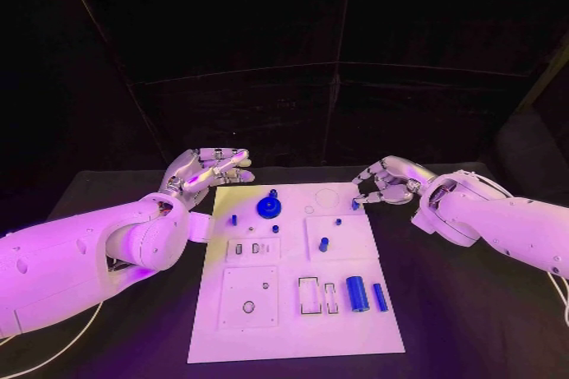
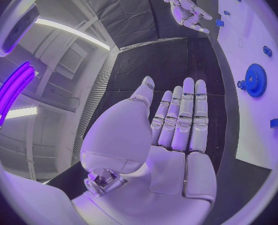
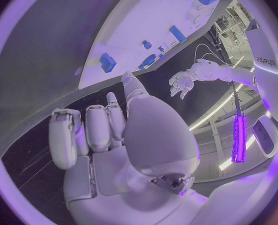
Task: Assemble the parts on the task board
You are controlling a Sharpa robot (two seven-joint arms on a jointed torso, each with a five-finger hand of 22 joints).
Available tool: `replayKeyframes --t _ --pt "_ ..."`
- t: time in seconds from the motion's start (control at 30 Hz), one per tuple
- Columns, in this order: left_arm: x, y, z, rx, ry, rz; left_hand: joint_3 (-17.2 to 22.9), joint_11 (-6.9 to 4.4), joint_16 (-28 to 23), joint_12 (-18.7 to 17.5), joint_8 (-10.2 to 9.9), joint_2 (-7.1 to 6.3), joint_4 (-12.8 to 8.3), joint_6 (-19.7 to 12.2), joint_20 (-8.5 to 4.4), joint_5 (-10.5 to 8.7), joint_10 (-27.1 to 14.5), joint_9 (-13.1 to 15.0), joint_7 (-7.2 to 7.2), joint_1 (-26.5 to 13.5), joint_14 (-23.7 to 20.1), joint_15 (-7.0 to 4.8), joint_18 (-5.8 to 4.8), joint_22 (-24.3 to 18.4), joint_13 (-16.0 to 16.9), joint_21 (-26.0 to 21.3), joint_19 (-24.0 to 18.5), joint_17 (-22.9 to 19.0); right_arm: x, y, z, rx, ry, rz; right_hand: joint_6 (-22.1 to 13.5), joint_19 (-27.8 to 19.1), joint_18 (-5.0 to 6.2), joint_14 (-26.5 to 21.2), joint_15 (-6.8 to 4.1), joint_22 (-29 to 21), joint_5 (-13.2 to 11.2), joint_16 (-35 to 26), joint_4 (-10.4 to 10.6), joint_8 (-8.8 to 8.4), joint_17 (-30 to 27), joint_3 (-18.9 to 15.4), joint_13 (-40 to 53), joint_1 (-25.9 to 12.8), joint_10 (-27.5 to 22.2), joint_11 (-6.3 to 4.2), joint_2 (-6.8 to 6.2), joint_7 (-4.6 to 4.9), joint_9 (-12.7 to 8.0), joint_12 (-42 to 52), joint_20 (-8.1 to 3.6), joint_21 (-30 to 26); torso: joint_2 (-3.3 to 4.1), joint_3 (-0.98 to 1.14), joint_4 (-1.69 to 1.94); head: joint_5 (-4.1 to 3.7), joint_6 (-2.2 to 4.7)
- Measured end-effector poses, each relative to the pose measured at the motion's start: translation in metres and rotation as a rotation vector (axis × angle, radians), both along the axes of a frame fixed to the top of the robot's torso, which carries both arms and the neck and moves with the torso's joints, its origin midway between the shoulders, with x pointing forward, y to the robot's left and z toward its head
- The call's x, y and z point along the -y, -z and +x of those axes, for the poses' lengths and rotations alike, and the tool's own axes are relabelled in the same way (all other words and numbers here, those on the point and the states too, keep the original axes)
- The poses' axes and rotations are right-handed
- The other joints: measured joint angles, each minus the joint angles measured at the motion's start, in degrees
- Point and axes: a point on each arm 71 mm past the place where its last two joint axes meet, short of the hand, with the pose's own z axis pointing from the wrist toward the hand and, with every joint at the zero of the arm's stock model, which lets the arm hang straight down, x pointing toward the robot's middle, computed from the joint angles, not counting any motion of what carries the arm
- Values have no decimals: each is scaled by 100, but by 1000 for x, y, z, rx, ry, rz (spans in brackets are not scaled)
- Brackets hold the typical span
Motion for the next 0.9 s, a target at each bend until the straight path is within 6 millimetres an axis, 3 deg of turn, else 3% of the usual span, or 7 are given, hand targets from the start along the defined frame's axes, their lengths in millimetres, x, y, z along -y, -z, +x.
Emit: replayKeyframes --t 0.17,0.9 --pt "0 1 0 -2 0 0 0 0 0 0 0 0 0 0 0 0 0 0 0 0 0 0 0 0 0 0 0 5 2 8 2 -18 0 -10 -38 0 0 0 0 0 0 0 -16 -11 0 -16 -2 0 0 0 0 4 -6 0 0 0 0 -9 16 -12 -9" --pt "-1 2 2 -3 -4 2 -1 -1 0 0 0 26 -33 0 0 0 -1 0 0 26 0 0 0 -5 0 0 0 4 -1 24 2 -46 -24 -57 -39 1 0 0 1 -1 0 0 -16 -23 39 -16 -1 -1 0 1 -1 2 -5 1 1 0 -1 -20 7 -16 -31"
